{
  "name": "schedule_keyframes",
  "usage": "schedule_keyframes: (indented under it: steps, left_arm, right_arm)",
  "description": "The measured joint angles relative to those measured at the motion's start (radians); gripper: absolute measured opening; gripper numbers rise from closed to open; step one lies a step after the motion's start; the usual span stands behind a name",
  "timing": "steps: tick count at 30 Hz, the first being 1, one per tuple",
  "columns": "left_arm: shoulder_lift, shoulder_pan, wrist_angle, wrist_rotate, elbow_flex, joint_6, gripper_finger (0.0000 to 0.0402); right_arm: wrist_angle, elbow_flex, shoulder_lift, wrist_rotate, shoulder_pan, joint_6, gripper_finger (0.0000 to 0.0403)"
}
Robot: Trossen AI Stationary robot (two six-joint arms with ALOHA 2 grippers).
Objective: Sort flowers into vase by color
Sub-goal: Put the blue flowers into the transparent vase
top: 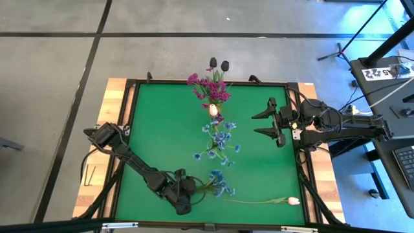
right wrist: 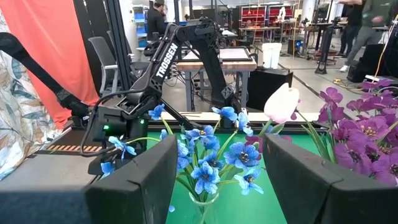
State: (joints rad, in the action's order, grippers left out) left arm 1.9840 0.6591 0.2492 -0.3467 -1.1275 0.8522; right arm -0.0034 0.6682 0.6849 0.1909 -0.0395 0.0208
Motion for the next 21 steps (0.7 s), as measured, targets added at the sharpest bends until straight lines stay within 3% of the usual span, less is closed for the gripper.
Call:
schedule_keyframes:
  steps: [4, 10, 16, 21]
  left_arm:
    - [-0.004, 0.001, -0.011, 0.008, -0.003, 0.063, 0.0016]
    - [0.002, 0.003, 0.047, 0.046, -0.079, 0.014, 0.0006]
    - [0.0, 0.007, 0.332, 0.026, -0.259, 0.004, 0.0002]
    - [-0.001, 0.025, 0.577, -0.076, -0.437, -0.027, 0.0001]
  right_arm:
    - [0.0, 0.0, 0.0, 0.0, 0.0, 0.0, 0.0234]
    - [0.001, 0.0, 0.0, 0.0, 0.0, 0.0, 0.0234]
    - [0.001, 0.0, 0.0, 0.001, 0.001, 0.001, 0.0234]
    - [0.002, 0.0, 0.0, 0.002, 0.001, 0.001, 0.0234]
